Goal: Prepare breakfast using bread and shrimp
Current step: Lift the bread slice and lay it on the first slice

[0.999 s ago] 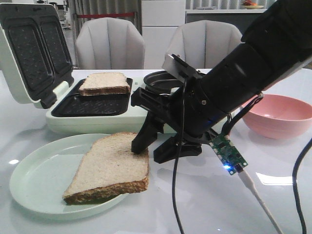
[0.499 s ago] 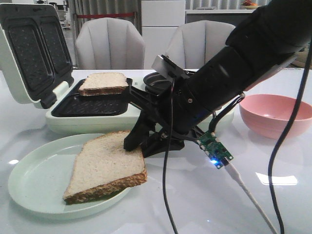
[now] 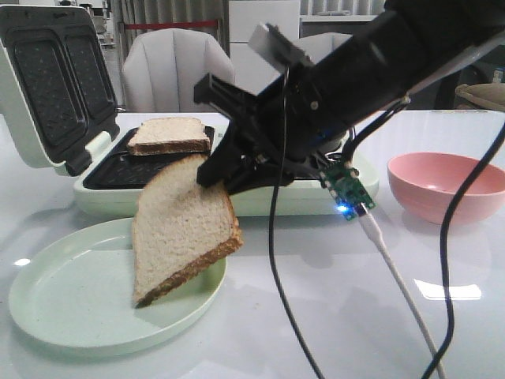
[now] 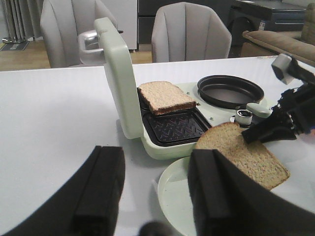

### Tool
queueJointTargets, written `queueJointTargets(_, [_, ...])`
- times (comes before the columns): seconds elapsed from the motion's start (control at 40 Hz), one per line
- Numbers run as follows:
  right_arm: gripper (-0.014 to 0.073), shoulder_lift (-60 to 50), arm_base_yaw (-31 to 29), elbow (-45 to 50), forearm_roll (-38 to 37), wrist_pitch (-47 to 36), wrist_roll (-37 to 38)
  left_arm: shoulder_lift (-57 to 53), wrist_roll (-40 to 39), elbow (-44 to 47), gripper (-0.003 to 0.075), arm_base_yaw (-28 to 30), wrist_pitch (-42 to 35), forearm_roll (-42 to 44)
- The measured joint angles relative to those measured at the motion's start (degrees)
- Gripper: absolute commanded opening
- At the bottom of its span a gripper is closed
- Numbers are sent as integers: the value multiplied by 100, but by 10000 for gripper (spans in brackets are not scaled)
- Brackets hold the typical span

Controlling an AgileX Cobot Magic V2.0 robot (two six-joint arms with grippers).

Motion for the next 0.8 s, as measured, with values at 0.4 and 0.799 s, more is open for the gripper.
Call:
queueJointTargets(0.4, [141, 184, 0, -1153, 990, -225, -192, 0, 0, 0, 365, 0, 0, 0])
queueJointTargets(0.799, [147, 1664, 0, -2581, 1561, -458, -284, 0, 0, 49, 365, 0, -13, 0])
